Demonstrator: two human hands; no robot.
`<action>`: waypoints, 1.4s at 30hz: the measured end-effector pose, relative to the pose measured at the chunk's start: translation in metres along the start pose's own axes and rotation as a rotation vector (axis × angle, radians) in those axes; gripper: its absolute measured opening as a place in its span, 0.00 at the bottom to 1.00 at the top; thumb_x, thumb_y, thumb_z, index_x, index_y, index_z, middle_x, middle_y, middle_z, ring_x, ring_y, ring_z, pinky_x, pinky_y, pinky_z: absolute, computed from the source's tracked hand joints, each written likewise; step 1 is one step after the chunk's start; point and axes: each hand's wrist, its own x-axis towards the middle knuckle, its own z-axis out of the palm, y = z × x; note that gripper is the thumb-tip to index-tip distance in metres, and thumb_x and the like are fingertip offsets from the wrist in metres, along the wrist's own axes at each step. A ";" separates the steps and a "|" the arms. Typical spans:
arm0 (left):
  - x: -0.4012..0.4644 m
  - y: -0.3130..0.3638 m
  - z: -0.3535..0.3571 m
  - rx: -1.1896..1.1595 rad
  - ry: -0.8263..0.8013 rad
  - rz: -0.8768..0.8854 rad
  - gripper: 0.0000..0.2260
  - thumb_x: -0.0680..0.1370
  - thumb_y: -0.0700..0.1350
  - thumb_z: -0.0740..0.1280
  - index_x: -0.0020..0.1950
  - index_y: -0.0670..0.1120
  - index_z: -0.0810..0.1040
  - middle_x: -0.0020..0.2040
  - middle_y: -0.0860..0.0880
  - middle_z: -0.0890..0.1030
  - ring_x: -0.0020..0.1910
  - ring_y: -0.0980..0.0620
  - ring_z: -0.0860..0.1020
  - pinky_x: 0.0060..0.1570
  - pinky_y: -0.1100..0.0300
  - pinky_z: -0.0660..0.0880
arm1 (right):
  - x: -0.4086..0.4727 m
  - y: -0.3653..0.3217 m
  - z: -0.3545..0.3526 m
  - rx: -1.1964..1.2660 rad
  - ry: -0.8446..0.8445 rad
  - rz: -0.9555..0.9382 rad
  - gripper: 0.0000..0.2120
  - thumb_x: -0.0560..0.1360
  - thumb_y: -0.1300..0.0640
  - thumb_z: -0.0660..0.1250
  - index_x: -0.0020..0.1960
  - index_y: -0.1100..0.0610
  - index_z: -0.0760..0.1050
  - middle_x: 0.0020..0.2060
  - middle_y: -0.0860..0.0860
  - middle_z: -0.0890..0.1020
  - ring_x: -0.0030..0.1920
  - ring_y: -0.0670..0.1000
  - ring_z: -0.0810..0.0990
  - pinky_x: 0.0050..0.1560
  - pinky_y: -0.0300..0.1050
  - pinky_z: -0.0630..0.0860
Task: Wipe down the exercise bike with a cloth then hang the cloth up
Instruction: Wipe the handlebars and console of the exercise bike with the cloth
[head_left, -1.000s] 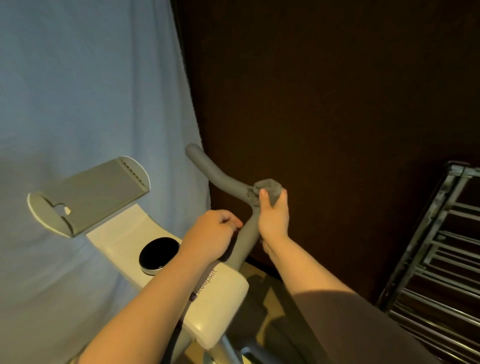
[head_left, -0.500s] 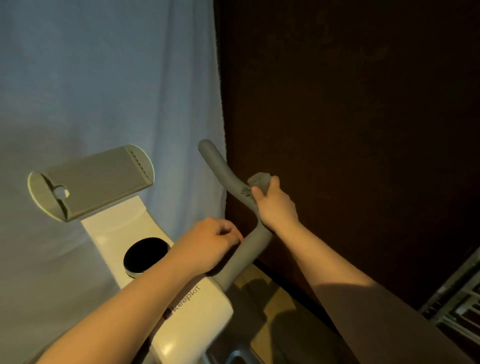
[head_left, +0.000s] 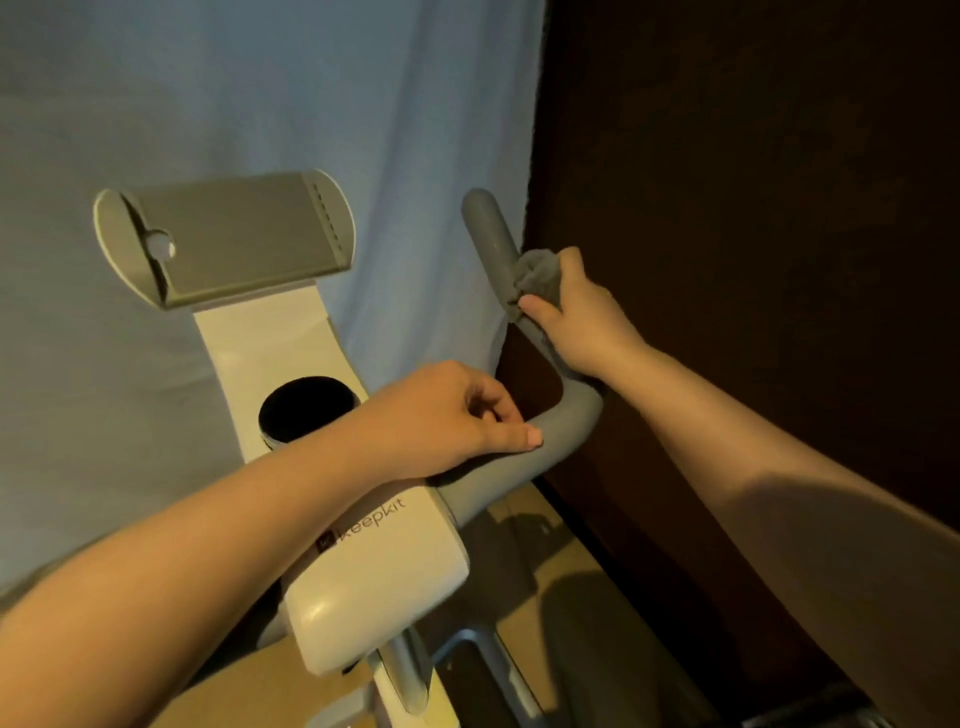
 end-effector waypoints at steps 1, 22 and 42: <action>0.001 0.000 0.000 0.000 0.001 -0.005 0.13 0.69 0.63 0.71 0.43 0.55 0.84 0.32 0.58 0.77 0.32 0.62 0.74 0.42 0.58 0.73 | 0.008 -0.004 -0.002 0.061 -0.006 -0.005 0.17 0.81 0.52 0.62 0.65 0.58 0.62 0.58 0.56 0.77 0.56 0.55 0.77 0.48 0.45 0.70; 0.002 -0.002 0.000 0.035 0.001 -0.040 0.13 0.69 0.65 0.70 0.45 0.57 0.82 0.32 0.59 0.76 0.33 0.62 0.74 0.46 0.53 0.76 | 0.044 -0.012 0.009 0.328 -0.006 -0.031 0.14 0.81 0.47 0.59 0.62 0.53 0.63 0.56 0.51 0.77 0.55 0.50 0.78 0.51 0.44 0.74; 0.001 -0.003 0.001 0.046 0.013 -0.019 0.14 0.71 0.64 0.70 0.46 0.56 0.82 0.33 0.57 0.77 0.33 0.61 0.74 0.43 0.54 0.76 | 0.070 -0.061 0.023 0.143 0.196 0.047 0.17 0.82 0.50 0.59 0.65 0.58 0.59 0.59 0.57 0.74 0.51 0.55 0.77 0.44 0.51 0.75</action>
